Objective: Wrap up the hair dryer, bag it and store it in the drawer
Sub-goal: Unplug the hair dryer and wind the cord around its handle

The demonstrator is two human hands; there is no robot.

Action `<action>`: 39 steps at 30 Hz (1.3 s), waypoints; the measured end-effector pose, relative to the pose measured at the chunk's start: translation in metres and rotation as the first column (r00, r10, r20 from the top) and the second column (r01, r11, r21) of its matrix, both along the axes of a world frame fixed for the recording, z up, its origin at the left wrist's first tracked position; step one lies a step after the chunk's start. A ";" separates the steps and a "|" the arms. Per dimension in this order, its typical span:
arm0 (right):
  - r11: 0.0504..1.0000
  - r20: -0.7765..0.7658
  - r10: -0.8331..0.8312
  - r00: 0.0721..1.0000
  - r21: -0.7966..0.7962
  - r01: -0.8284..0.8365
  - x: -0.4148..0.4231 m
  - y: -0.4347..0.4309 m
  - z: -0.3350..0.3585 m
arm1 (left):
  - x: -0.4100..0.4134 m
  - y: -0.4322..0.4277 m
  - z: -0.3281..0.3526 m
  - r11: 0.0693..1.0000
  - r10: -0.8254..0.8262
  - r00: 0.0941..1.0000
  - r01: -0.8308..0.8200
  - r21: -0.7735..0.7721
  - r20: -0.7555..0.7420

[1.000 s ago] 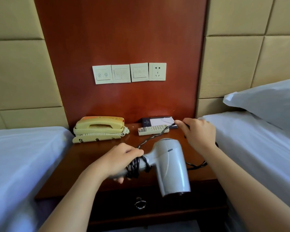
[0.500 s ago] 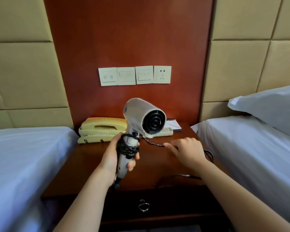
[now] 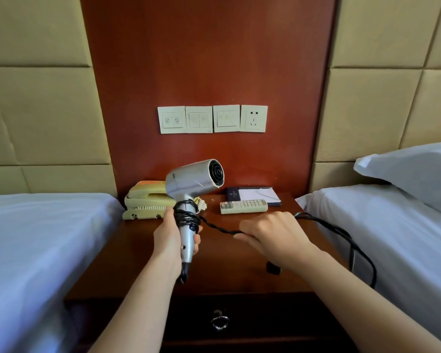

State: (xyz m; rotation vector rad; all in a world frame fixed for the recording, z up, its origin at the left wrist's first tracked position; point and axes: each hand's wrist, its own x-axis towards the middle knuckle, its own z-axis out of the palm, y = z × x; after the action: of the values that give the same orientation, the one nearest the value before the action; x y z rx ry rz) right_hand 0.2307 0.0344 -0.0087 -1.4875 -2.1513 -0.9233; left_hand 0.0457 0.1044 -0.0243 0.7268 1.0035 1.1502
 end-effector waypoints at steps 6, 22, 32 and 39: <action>0.990 -0.009 0.095 0.995 0.106 -0.094 -0.018 -0.008 0.017 | 0.001 -0.016 0.006 0.953 0.209 0.839 -0.059 0.297 -0.503; 0.979 -0.089 0.032 0.996 0.204 -0.013 -0.015 -0.017 0.035 | 0.002 -0.045 0.014 0.716 0.159 0.404 0.581 0.387 -0.901; 0.975 -0.036 0.148 0.988 0.174 -0.140 -0.029 -0.024 0.032 | 0.008 -0.044 0.017 0.700 0.197 0.173 0.664 0.262 -0.965; 0.980 -0.057 0.121 0.991 0.163 -0.110 -0.031 -0.027 0.032 | 0.010 -0.049 0.021 0.705 0.185 0.120 0.675 0.217 -0.975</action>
State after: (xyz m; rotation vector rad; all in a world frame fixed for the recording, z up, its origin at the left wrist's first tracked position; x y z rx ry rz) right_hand 0.1993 0.0078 0.0232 -1.2844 -2.0403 -0.9659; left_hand 0.0557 0.0553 -0.0035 2.4328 1.4085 0.4698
